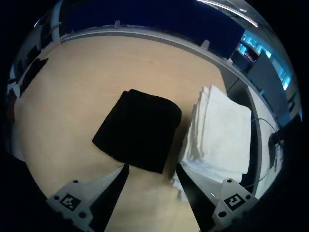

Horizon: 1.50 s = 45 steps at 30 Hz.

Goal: Fold towel

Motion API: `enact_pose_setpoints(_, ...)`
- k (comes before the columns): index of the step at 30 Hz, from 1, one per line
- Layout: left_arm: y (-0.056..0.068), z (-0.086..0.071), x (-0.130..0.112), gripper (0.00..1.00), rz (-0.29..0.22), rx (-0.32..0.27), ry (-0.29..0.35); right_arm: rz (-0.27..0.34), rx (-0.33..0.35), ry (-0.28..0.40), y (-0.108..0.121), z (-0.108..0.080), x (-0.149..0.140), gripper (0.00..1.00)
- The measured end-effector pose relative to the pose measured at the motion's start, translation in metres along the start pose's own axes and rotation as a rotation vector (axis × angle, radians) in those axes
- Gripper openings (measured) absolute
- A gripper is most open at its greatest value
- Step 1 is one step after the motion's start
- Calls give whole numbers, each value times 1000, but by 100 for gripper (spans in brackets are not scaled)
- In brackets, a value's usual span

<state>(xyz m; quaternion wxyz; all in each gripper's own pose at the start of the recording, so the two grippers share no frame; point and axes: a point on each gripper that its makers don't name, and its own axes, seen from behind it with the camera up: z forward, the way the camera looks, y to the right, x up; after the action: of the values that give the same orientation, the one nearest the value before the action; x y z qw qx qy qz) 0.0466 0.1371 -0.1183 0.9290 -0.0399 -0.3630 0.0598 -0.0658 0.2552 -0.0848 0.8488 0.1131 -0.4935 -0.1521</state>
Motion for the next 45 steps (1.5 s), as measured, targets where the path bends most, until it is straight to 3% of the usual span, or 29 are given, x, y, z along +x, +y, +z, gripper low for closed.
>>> enact_pose_setpoints(9, -7, -2, -1, 91, -1, -5, 10, 13, -13, 52, -7, -9, 16, 94)
enact_pose_setpoints(18, -15, -4, 5, 91, 3, -15, 34, 75, -55, 216, -21, -26, 64, 93)
enact_pose_setpoints(24, -21, -4, 12, 91, 10, -27, 53, 130, -99, 365, -31, -50, 105, 94)
enact_pose_setpoints(36, -36, 0, 35, 91, 23, -49, 117, 237, -172, 665, -63, -119, 187, 97)
enact_pose_setpoints(45, -49, 1, 57, 92, 13, -66, 180, 247, -194, 794, -101, -155, 230, 99)
